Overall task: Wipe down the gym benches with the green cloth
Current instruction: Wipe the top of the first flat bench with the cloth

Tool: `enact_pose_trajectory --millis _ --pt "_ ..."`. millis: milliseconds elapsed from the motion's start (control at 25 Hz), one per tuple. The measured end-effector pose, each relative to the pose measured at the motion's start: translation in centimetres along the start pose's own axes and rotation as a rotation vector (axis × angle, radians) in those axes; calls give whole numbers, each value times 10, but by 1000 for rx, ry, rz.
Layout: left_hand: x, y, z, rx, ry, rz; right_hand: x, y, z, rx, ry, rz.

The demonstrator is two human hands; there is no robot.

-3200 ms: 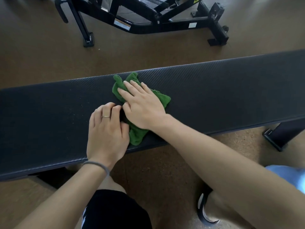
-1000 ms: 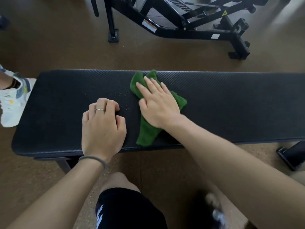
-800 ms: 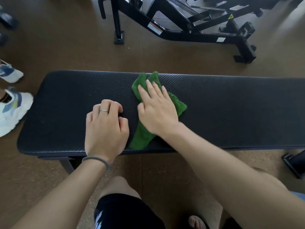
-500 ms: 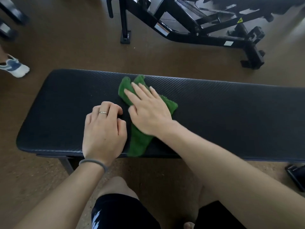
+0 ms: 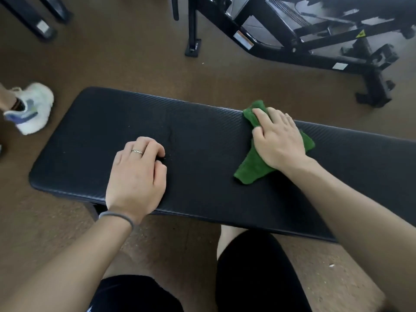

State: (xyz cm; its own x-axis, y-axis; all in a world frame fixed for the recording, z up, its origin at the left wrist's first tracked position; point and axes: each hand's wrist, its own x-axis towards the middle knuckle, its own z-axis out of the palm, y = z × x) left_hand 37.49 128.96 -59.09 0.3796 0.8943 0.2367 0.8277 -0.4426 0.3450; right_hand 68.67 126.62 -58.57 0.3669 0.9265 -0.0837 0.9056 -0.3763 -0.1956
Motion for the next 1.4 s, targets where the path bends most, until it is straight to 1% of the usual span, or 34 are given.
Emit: enact_pose_trajectory --millis 80,160,280,360,440,480,560,640,760,840,920,1000,1040,1120,1160,1200,1240,1320,1400 --pt "2 1 1 0 -2 -4 14 -21 8 -52 16 -16" --pt "3 1 1 2 -11 -12 41 -62 13 -26 -7 -86" --pt "2 2 1 15 0 -7 78 -101 7 84 -146 -129" --pt "1 1 1 25 -5 -15 72 -101 8 59 -138 -160" --pt "0 1 1 26 -3 -27 38 -86 18 -12 3 -276" --pt "0 2 1 26 2 -26 15 -81 22 -23 46 -330" --pt "-1 3 1 14 9 -20 -16 -75 24 -30 0 -402" --pt "0 3 0 1 18 -22 -4 -79 20 -28 -58 -447" --pt "0 5 2 -13 38 -10 45 -102 21 -18 -61 -435" --pt "-2 3 0 -24 56 12 74 -120 19 30 -141 -362" --pt "-2 0 -2 -36 65 28 84 -132 17 28 -157 -312" --pt "0 -1 -4 -60 55 38 70 -134 20 -10 -117 -312" --pt "-1 0 -7 -70 50 46 49 -136 22 -32 -93 -335" --pt "-3 -6 -16 -67 60 74 -12 -139 28 -41 -49 -438" --pt "-5 -18 -23 -28 78 82 -43 -140 31 -29 -38 -501" --pt "-8 -36 -30 33 103 66 -64 -140 33 -14 -40 -553" --pt "-10 -58 -38 96 133 10 -71 -141 32 -6 -62 -583" --pt "-16 -93 -47 156 173 -154 -53 -145 32 -2 -71 -599" --pt "-17 -103 -41 139 189 -253 -20 -161 35 -18 -60 -571"
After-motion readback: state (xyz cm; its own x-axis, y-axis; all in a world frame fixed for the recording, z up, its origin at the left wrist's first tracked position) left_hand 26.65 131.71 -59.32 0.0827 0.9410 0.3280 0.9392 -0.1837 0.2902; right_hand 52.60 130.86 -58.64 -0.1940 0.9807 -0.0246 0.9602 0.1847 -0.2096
